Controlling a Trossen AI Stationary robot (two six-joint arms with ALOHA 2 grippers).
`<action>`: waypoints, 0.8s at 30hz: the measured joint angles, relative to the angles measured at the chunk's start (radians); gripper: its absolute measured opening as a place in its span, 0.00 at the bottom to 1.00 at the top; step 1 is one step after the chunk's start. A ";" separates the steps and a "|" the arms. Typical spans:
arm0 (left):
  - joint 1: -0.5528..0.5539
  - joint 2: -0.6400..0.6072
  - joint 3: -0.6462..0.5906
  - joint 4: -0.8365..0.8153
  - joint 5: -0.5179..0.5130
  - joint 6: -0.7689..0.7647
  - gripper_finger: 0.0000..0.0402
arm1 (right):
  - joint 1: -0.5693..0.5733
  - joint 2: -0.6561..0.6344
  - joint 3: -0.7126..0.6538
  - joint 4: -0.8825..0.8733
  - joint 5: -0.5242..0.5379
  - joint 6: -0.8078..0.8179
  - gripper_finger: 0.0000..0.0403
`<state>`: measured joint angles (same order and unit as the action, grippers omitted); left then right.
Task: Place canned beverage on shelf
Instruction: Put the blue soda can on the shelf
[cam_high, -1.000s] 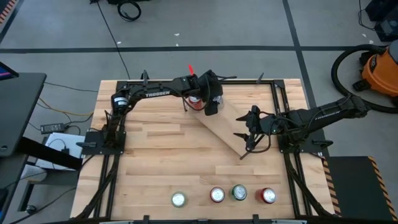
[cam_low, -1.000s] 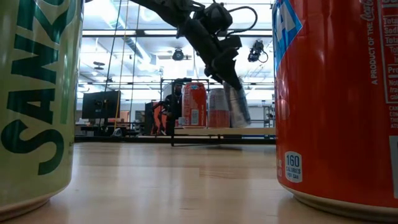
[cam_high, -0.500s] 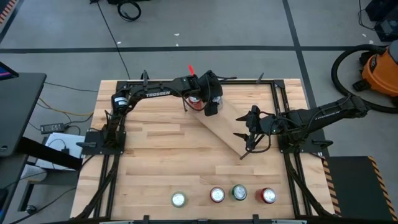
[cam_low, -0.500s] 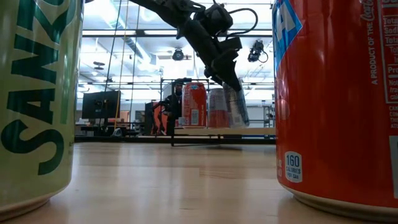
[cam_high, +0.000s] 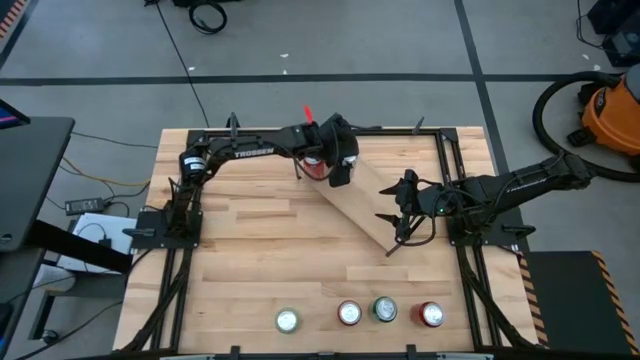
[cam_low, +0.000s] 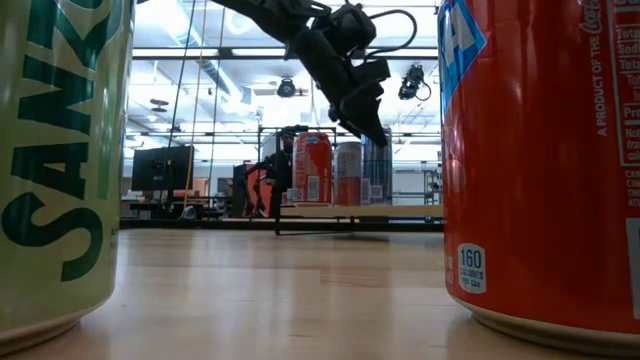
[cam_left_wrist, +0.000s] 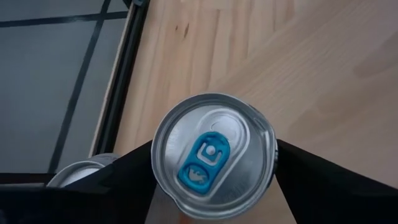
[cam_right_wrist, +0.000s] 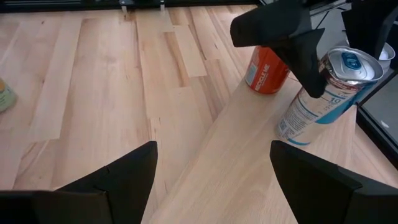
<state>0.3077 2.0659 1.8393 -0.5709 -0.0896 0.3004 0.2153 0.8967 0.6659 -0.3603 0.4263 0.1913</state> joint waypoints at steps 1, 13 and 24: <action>-0.003 0.000 0.000 0.000 -0.010 0.004 0.78 | 0.000 0.000 0.000 0.000 0.000 0.000 0.80; -0.032 -0.007 0.000 0.008 -0.113 0.080 0.78 | 0.000 0.000 0.000 0.000 0.000 0.000 0.80; -0.037 -0.053 0.000 0.029 -0.132 0.086 0.78 | 0.000 0.000 0.000 0.006 -0.001 0.000 0.80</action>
<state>0.2707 2.0132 1.8393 -0.5417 -0.2215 0.3867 0.2153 0.8967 0.6659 -0.3542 0.4255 0.1917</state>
